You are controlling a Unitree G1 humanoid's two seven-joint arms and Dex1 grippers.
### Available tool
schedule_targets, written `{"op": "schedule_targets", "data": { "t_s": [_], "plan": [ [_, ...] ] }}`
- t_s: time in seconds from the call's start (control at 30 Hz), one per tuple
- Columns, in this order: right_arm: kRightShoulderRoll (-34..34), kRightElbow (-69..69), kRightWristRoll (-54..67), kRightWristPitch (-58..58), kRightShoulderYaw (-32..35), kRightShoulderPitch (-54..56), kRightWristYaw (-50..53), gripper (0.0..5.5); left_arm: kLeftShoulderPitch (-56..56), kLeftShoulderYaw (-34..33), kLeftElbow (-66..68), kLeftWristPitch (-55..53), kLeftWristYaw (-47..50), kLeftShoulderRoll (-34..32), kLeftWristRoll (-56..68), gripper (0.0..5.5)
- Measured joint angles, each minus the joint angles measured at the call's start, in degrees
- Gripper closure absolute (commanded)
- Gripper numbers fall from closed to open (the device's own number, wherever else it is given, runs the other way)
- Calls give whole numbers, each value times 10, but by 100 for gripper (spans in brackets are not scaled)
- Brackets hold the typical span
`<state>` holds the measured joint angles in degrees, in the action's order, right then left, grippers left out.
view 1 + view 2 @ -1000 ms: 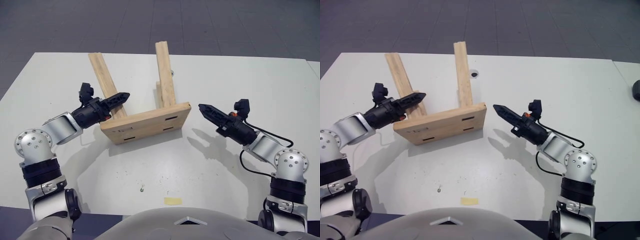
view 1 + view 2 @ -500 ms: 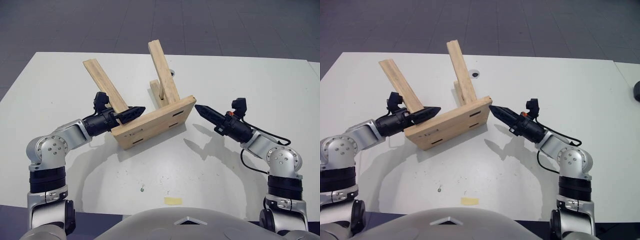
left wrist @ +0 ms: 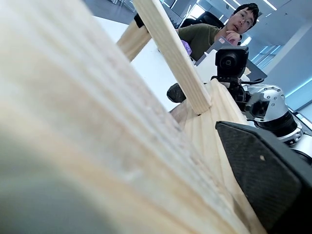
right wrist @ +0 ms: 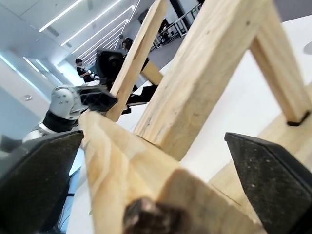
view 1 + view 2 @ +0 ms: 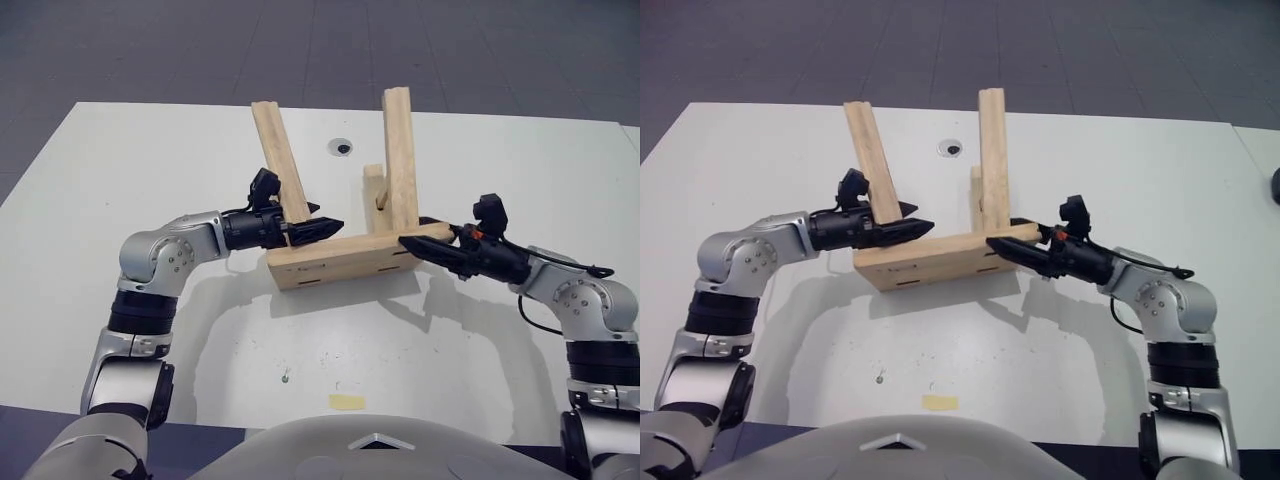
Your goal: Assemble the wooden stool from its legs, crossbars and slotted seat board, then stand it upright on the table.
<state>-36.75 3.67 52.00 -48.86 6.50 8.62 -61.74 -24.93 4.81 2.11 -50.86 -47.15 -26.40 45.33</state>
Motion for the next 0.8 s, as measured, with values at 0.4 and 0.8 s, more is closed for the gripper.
{"op": "schedule_targets", "data": {
  "t_s": [0.4,0.8],
  "plan": [
    [25,24,-1,-3,-1,-31,19,11,83,-175,-44,-105,60,-2,132,10],
    [57,80,10,2,27,-106,74,11,49,-289,45,-209,310,79,319,10]
  ]
}}
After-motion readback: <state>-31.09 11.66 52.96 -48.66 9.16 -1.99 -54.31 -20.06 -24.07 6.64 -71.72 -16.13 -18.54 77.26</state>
